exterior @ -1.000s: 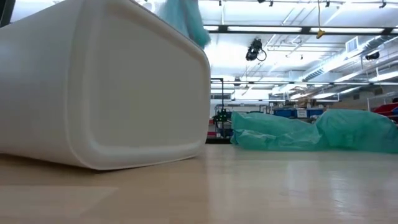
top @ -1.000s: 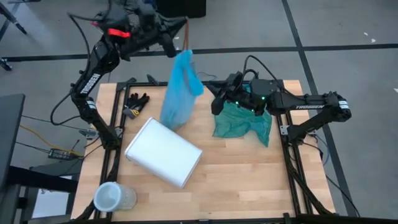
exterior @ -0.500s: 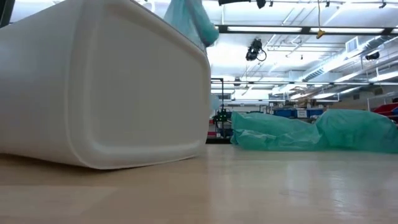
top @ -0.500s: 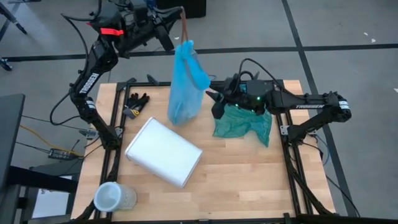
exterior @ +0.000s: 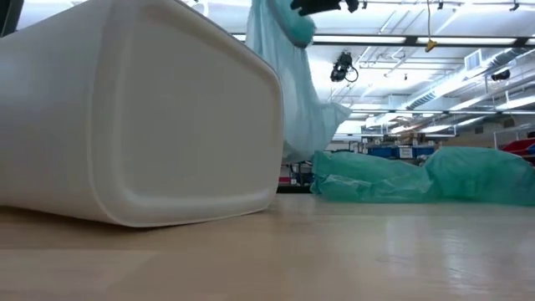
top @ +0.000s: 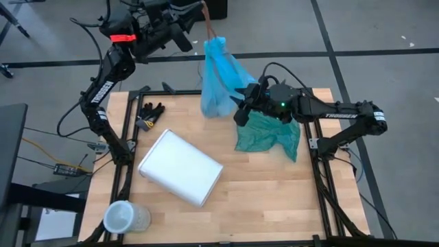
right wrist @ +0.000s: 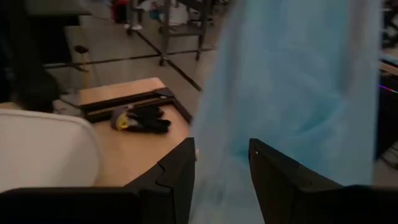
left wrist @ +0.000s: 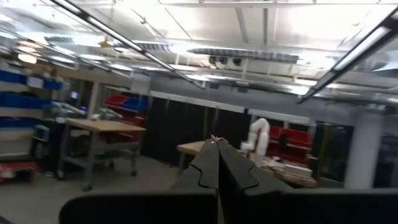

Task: Place trash/remove bag and relplace
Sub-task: Remove the blue plastic trash bag from the trash bin

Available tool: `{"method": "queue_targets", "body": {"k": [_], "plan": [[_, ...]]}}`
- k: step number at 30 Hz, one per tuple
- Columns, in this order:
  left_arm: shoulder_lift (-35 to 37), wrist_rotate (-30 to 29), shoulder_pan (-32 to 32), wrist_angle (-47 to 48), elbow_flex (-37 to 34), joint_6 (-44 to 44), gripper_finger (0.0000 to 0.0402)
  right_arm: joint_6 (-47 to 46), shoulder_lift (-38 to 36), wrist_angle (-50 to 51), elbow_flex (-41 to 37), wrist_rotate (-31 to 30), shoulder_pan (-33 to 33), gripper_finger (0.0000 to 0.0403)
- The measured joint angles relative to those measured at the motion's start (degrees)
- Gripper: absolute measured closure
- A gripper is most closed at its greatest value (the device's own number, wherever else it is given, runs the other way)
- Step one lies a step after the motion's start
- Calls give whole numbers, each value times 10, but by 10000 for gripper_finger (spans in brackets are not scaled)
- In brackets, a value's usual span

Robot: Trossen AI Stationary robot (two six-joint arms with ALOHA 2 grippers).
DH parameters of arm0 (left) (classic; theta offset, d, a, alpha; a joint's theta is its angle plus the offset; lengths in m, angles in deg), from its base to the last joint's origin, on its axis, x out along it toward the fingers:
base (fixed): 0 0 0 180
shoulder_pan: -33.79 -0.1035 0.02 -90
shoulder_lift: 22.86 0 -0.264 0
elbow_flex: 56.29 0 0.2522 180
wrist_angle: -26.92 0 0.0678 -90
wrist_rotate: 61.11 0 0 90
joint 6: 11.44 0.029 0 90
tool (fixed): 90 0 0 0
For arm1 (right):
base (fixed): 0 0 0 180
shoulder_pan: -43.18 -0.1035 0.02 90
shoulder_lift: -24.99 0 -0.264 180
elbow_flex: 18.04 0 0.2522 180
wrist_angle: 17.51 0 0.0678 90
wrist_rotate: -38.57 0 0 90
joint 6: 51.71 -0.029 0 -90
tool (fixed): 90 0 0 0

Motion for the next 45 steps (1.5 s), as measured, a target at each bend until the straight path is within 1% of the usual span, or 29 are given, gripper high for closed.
{"method": "queue_targets", "body": {"k": [3,9,12,16,18,20,22,24,26,28,30,34,38,42,44,45], "plan": [[0,2,8,-5,0,-9,399,3,0,4,0,-11,15,266],[-2,15,21,-48,0,-10,398,0,0,7,0,-13,45,264],[-2,18,21,-56,0,-10,397,0,0,4,0,-27,58,265],[-2,33,21,-68,0,-10,397,-20,0,-16,0,-19,71,264],[-1,35,21,-75,0,-10,397,-37,0,-27,0,2,72,264],[-1,31,21,-73,0,-1,397,-40,0,-38,0,48,69,264],[-1,22,20,-72,0,4,397,-24,0,-56,0,101,61,264],[-1,21,19,-72,0,4,397,5,6,-75,0,120,52,262],[-1,22,20,-72,0,3,396,28,11,-77,0,113,47,261],[-1,39,24,-73,0,-8,396,39,18,-84,0,98,46,261],[-1,55,29,-71,0,-12,396,41,22,-84,0,93,51,261],[-1,66,44,-72,0,-24,396,39,44,-110,0,92,62,260],[-1,72,58,-72,0,-24,396,39,66,-177,0,97,65,259],[-1,77,70,-70,0,-25,396,46,83,-217,0,98,68,261],[-1,78,77,-71,0,-25,396,57,86,-223,0,83,69,269],[-1,78,79,-71,0,-25,396,61,86,-221,0,67,69,279]]}}
